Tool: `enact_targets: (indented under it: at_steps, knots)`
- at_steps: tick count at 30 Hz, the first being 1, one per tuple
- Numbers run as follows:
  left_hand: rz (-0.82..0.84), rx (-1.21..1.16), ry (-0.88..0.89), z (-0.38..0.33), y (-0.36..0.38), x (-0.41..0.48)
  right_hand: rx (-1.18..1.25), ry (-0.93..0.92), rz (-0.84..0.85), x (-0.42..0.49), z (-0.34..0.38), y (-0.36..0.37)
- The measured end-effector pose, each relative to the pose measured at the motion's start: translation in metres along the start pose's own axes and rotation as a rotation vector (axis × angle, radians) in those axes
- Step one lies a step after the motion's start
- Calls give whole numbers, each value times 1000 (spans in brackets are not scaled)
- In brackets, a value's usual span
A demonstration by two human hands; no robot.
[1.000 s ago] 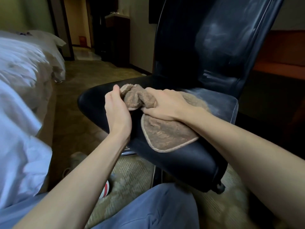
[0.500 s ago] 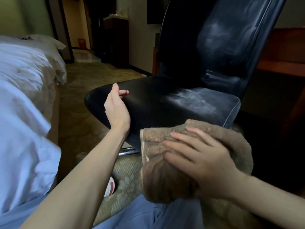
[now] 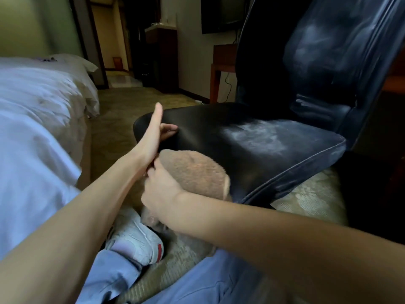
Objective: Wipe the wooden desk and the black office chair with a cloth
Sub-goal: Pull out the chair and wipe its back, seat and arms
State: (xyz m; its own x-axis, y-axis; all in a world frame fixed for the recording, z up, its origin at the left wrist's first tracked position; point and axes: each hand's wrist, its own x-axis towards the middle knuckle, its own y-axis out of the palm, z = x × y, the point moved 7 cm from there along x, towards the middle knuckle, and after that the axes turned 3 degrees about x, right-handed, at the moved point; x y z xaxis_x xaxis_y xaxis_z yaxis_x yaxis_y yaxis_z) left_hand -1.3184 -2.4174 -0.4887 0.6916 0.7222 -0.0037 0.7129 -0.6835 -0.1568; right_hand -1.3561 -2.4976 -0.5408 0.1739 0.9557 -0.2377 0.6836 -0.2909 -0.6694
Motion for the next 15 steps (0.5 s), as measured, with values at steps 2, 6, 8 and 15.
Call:
enact_targets:
  at_steps: [2, 6, 8, 15]
  knots:
    - [39, 121, 6, 0, 1, 0, -29, -4, 44, 7, 5, -2]
    - [84, 209, 10, 4, -4, 3, -152, -67, -203, -27, 18, 2]
    - [88, 256, 27, 5, -3, 2, -58, -67, -373, -59, 12, 2]
    - [61, 419, 88, 13, 4, -2, 179, -174, -597, -130, -22, 12]
